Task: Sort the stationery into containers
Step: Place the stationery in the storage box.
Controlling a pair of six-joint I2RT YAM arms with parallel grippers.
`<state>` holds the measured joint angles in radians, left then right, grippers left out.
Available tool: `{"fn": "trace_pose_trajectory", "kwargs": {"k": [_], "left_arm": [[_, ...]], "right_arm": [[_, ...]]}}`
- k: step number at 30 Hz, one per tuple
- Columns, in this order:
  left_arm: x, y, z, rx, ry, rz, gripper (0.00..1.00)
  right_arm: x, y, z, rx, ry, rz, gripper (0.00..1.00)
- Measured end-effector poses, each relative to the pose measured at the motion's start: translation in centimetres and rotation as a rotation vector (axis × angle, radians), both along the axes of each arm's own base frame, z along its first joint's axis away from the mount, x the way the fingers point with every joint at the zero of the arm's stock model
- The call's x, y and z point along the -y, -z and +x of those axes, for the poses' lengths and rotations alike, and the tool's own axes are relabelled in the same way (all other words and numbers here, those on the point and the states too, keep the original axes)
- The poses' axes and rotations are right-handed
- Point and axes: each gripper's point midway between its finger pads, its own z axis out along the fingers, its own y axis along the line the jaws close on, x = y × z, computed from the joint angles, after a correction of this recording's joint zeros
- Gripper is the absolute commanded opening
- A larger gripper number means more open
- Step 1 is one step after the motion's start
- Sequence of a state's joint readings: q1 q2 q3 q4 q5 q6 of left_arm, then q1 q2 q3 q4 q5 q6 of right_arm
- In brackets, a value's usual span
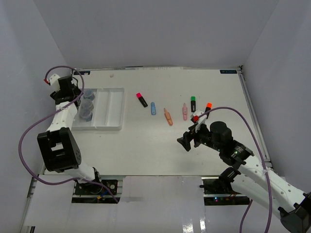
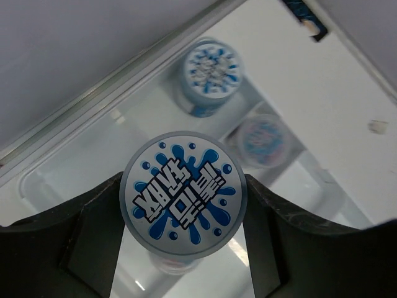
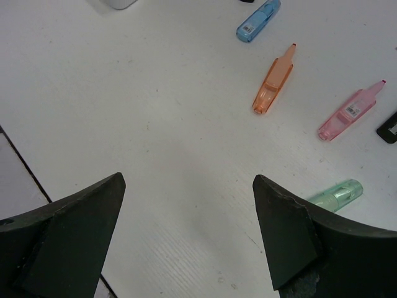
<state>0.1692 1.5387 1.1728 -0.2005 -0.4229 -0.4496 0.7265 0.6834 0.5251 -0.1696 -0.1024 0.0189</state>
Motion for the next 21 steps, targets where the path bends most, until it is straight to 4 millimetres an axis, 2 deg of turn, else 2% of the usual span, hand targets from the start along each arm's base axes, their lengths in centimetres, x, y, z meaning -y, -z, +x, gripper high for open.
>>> {"fn": "trace_pose_trajectory", "kwargs": {"k": [3,6,14,21], "left_arm": [[-3.4,3.0,-2.7,-0.063,-0.113,-0.053,0.64],[-4.8,4.3,-3.7,-0.076,-0.166,-0.08,0.65],[-5.7,6.1,-1.4,-0.036,-0.179,-0.08,0.68],[-7.2,9.8,-0.7,-0.07,-0.203,-0.088,0.73]], "right_arm": [[0.0,-0.7,-0.2,0.02,-0.005,0.02,0.9],[0.1,-0.9,-0.3,0.032,-0.006,0.032,0.9],[0.2,-0.6,-0.4,0.028,-0.004,0.028,0.9],[0.3,-0.1,-0.1,0.016,0.007,0.011,0.9]]}}
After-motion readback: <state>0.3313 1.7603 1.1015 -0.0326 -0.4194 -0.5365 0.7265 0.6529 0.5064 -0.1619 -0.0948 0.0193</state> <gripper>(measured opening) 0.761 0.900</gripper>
